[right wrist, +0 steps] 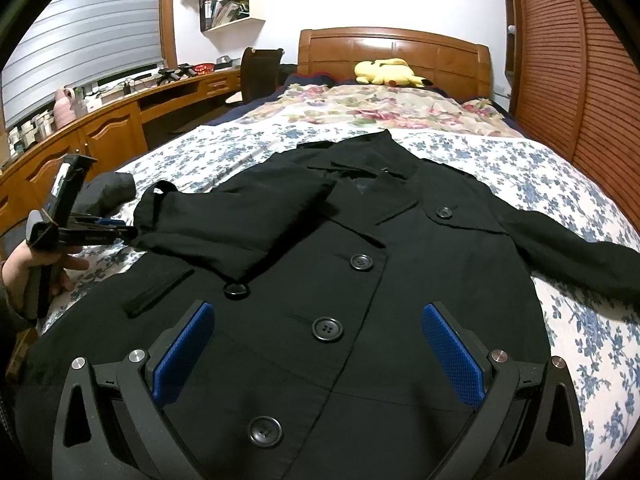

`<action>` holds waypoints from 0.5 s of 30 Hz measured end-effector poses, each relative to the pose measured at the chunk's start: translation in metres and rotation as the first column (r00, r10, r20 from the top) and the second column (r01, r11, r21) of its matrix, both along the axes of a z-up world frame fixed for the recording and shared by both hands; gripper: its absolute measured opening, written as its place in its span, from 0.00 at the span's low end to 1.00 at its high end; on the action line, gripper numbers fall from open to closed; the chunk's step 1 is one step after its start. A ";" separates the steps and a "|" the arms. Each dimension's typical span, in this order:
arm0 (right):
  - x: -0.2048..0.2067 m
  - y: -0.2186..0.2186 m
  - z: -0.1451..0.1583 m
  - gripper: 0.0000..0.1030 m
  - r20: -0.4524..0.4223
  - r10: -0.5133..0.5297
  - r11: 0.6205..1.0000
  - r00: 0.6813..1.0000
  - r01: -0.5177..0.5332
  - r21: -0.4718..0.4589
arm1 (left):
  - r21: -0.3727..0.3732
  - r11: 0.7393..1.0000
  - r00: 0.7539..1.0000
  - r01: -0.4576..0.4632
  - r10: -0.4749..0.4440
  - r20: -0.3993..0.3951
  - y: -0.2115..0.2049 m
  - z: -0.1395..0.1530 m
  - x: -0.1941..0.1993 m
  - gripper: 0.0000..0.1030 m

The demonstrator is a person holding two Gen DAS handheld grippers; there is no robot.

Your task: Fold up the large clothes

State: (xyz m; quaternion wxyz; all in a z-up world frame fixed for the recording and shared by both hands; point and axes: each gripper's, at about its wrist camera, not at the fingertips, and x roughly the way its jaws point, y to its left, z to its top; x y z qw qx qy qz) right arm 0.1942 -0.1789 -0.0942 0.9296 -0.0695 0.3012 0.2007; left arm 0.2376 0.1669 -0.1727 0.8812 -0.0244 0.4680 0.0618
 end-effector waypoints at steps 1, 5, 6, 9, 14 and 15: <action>0.001 0.000 -0.001 1.00 -0.002 0.002 1.000 1.000 -0.002 -0.002 | -0.003 1.000 1.000 0.000 0.000 -0.007 0.000 -0.001 0.001 0.36; 0.005 0.000 -0.003 1.00 -0.013 0.001 1.000 1.000 -0.002 -0.012 | -0.022 1.000 1.000 -0.010 0.010 -0.021 0.002 -0.005 0.003 0.36; 0.006 -0.001 -0.003 1.00 -0.016 -0.001 1.000 1.000 0.001 -0.017 | -0.027 1.000 1.000 -0.015 0.014 -0.022 0.003 -0.005 0.002 0.36; 0.008 -0.002 -0.003 1.00 -0.020 -0.004 1.000 1.000 0.004 -0.021 | -0.036 0.999 1.000 -0.008 0.007 -0.028 0.001 -0.005 0.001 0.36; 0.009 -0.001 -0.003 1.00 -0.024 -0.005 1.000 1.000 0.004 -0.027 | -0.050 0.998 0.999 0.036 -0.038 -0.038 -0.005 -0.006 0.001 0.27; 0.009 -0.001 -0.003 1.00 -0.022 -0.007 1.000 1.000 0.007 -0.023 | -0.059 0.997 0.998 0.048 -0.050 -0.035 -0.006 -0.006 0.001 0.20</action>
